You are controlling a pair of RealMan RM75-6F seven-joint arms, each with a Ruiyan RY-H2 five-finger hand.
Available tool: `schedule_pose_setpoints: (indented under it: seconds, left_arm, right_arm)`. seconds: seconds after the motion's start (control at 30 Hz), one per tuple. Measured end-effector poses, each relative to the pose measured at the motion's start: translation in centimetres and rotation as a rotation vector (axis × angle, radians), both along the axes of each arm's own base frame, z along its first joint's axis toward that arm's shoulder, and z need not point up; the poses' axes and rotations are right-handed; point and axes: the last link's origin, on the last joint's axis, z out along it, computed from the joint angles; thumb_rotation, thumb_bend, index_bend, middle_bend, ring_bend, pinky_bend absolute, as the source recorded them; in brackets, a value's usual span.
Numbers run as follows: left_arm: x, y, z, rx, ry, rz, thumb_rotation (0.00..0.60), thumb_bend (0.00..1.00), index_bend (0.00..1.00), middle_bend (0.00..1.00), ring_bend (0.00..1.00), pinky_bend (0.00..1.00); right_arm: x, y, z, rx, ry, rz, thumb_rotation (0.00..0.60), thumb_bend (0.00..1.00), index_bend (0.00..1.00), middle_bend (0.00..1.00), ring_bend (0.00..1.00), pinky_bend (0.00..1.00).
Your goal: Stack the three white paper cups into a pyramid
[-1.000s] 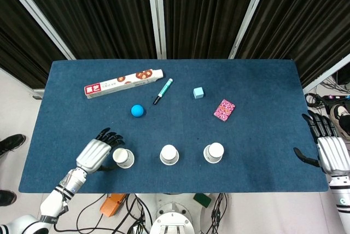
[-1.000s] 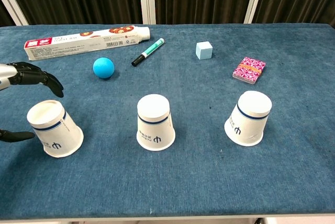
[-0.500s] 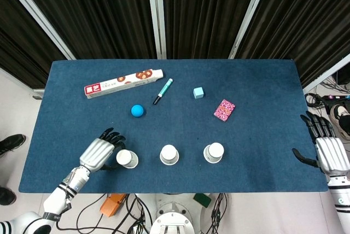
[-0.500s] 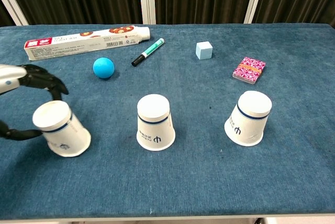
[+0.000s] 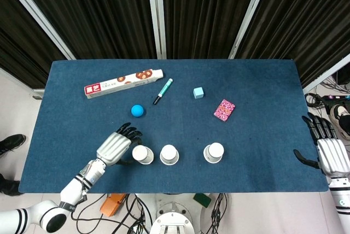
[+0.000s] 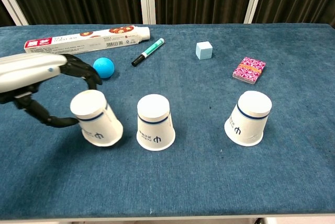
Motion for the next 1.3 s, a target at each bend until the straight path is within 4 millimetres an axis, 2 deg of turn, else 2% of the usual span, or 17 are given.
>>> schedule_pose_setpoints:
  seconds: [0.2, 0.33, 0.47, 0.63, 0.73, 0.9, 1.1, 1.3]
  left_arm:
    - [1.0, 0.5, -0.9, -0.014, 0.003, -0.007, 0.6, 0.28, 0.43, 0.22, 0.15, 0.03]
    - [1.1, 0.6, -1.3, -0.016, 0.026, -0.013, 0.6, 0.25, 0.34, 0.22, 0.14, 0.03]
    - [1.4, 0.5, -1.7, -0.02, 0.02, -0.01, 0.6, 0.16, 0.18, 0.17, 0.13, 0.03]
    - [1.4, 0.4, -1.3, 0.01, 0.004, -0.014, 0.6, 0.13, 0.17, 0.17, 0.12, 0.03]
    - [1.1, 0.2, -0.5, 0.037, 0.005, -0.016, 0.6, 0.12, 0.17, 0.17, 0.12, 0.03]
    - [-0.4, 0.0, 2.0, 0.128, 0.002, 0.012, 0.6, 0.12, 0.17, 0.17, 0.12, 0.03]
    - [-4.1, -0.6, 6.0, 0.254, 0.004, 0.115, 0.6, 0.12, 0.17, 0.17, 0.12, 0.03]
    - [-6.8, -1.5, 7.8, 0.304, -0.02, 0.209, 0.6, 0.12, 0.17, 0.17, 0.12, 0.03]
  right_arm:
    - [-0.2, 0.1, 0.0, 0.003, -0.002, -0.009, 0.6, 0.38, 0.0, 0.05, 0.0, 0.02]
    - [-0.3, 0.3, -0.1, 0.009, -0.008, -0.013, 0.6, 0.39, 0.0, 0.05, 0.0, 0.02]
    - [-0.4, 0.3, -0.4, 0.022, -0.009, -0.015, 0.6, 0.39, 0.0, 0.05, 0.0, 0.02]
    - [0.1, 0.0, -1.4, 0.08, -0.008, -0.007, 0.6, 0.38, 0.0, 0.05, 0.0, 0.02]
    - [0.9, -0.4, -2.5, 0.141, -0.016, 0.016, 0.6, 0.38, 0.0, 0.05, 0.0, 0.02]
    - [3.3, -1.8, -4.8, 0.258, -0.03, 0.077, 0.6, 0.37, 0.02, 0.05, 0.0, 0.02]
    - [6.8, -3.5, -8.1, 0.407, -0.02, 0.172, 0.6, 0.37, 0.14, 0.05, 0.0, 0.03]
    - [10.0, -5.1, -11.3, 0.52, 0.022, 0.261, 0.6, 0.37, 0.18, 0.05, 0.0, 0.03]
